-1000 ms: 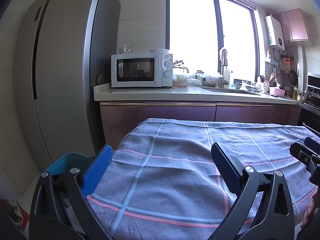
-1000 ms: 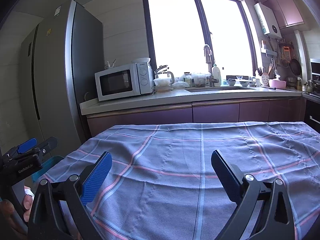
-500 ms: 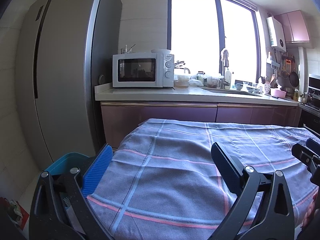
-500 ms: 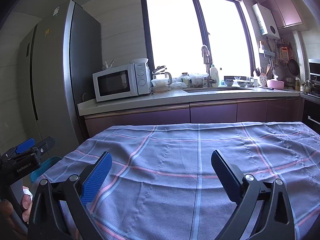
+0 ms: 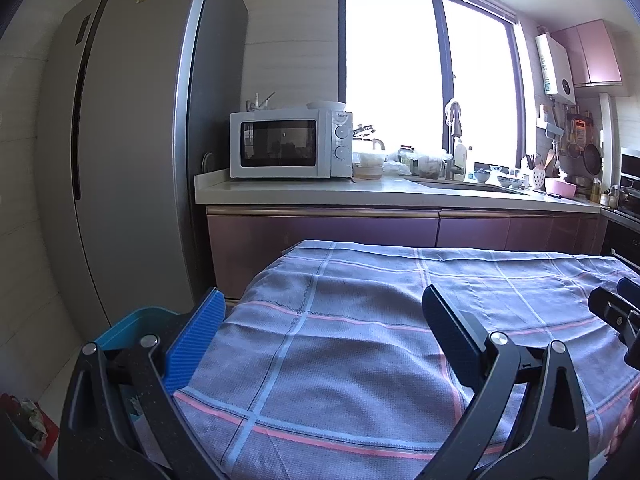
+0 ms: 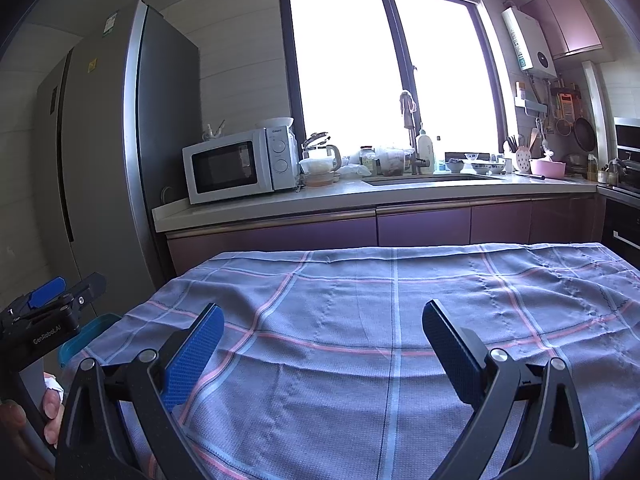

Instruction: Collect trash

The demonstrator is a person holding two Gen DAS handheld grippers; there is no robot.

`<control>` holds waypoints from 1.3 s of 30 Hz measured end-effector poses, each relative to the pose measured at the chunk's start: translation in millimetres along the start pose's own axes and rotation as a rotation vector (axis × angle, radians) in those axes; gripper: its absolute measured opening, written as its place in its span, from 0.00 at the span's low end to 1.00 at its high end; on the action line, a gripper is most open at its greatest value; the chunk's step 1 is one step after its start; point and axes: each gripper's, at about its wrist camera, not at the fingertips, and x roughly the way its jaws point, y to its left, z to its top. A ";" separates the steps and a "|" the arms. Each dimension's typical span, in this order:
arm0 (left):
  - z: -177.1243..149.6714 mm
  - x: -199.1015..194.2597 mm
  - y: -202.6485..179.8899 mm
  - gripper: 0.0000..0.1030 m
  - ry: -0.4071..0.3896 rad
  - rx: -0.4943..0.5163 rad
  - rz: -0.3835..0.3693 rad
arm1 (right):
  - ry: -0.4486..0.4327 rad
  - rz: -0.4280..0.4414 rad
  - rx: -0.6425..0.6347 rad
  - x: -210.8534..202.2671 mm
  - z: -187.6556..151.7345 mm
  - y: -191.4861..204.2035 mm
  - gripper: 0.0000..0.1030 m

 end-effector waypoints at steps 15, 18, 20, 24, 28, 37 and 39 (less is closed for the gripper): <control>1.0 1.7 3.3 0.94 -0.001 -0.005 0.003 | -0.010 -0.005 0.002 -1.4 -1.2 -1.3 0.93; 0.8 0.4 3.9 0.94 -0.004 -0.006 0.006 | -0.012 -0.007 0.001 -1.6 -1.3 -1.1 0.93; 0.6 0.5 4.4 0.94 -0.004 -0.007 0.006 | -0.015 -0.007 0.002 -1.4 -1.4 -0.9 0.93; 0.1 0.7 5.1 0.94 -0.006 -0.004 0.011 | -0.013 -0.009 0.002 -1.2 -1.8 0.0 0.93; 0.6 1.1 5.9 0.94 -0.008 -0.006 0.012 | -0.016 -0.014 0.002 -3.0 -2.7 1.1 0.93; 0.2 -0.9 5.9 0.94 -0.019 -0.005 0.021 | -0.019 -0.019 0.004 -5.4 -3.5 3.1 0.93; 0.1 -1.1 6.3 0.94 -0.020 -0.003 0.023 | -0.023 -0.019 0.004 -6.4 -3.2 3.4 0.93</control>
